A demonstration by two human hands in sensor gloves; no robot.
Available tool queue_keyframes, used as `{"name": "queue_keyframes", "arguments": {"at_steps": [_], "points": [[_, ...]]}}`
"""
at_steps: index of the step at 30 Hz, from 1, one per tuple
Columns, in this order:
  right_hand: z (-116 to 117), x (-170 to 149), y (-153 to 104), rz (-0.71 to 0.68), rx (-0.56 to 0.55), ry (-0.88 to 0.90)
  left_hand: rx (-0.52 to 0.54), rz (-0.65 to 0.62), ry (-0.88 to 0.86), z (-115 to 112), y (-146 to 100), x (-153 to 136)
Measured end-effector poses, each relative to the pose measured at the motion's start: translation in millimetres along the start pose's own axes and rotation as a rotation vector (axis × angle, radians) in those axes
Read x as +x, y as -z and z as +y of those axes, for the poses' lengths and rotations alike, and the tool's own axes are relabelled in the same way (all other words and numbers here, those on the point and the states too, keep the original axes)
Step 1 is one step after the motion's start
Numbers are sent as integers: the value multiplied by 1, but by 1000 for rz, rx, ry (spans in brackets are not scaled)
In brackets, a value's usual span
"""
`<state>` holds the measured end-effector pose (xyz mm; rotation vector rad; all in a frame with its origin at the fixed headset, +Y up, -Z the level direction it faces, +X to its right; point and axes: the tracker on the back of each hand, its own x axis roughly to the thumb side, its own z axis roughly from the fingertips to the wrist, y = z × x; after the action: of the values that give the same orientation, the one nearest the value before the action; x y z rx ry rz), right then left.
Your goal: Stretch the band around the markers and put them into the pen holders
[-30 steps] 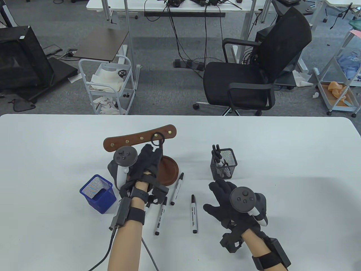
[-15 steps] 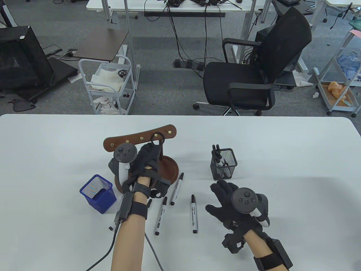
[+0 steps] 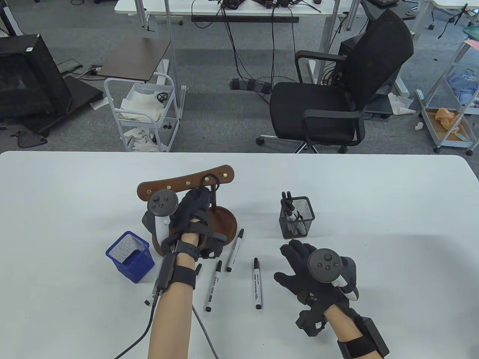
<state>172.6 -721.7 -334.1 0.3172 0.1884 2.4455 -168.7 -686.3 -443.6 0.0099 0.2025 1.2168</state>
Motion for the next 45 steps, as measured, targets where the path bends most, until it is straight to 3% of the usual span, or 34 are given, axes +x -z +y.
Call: {"name": "queue_keyframes", "arguments": {"at_steps": [31,45], "points": [[4,1,1,11,29,-21,-51,-100,-31,17,-18,21],[-1,5,0,-39,-2,126,-239,-278,74,0,-62,34]]}}
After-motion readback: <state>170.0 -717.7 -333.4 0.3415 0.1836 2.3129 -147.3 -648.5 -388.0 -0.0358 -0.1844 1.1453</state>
